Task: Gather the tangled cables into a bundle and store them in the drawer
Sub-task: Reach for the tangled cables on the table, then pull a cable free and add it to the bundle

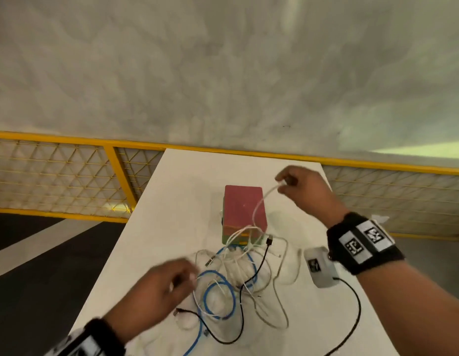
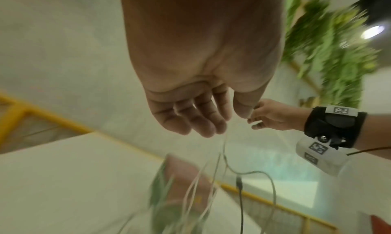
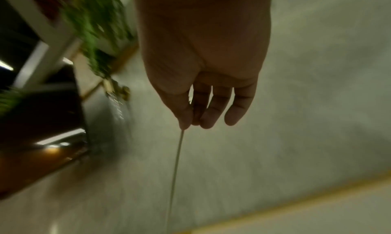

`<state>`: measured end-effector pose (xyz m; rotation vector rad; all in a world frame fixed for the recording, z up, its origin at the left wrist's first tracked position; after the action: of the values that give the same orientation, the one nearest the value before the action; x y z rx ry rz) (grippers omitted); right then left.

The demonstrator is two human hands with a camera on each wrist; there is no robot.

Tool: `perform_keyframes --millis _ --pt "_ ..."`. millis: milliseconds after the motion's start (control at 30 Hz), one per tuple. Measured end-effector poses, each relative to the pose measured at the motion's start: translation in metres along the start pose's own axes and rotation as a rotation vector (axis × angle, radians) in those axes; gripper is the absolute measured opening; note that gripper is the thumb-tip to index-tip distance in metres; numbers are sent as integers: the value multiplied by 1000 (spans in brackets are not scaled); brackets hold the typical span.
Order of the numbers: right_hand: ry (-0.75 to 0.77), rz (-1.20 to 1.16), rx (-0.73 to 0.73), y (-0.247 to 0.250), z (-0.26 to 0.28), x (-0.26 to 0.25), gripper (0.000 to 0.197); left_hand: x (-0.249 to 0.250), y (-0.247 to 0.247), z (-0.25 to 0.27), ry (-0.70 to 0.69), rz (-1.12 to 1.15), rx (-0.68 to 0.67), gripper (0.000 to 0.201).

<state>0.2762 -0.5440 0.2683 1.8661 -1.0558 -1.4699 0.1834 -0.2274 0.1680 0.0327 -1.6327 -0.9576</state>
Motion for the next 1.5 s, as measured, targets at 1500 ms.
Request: perform_keyframes --millis 1500 --pt "-975 -1467 -432 -178 129 -43 23 4 -12 -34 252 517 230 20"
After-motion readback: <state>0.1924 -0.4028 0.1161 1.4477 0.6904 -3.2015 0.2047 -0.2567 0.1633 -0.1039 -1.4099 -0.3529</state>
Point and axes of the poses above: each hand's wrist, its own z-axis away from the middle knuckle, its own y-axis out of the back of the hand, x = y × z, the point moved 8 cm from there along -z, towards the middle knuckle, and after that the axes turned 1 degree about -x, right-handed, at the moved point
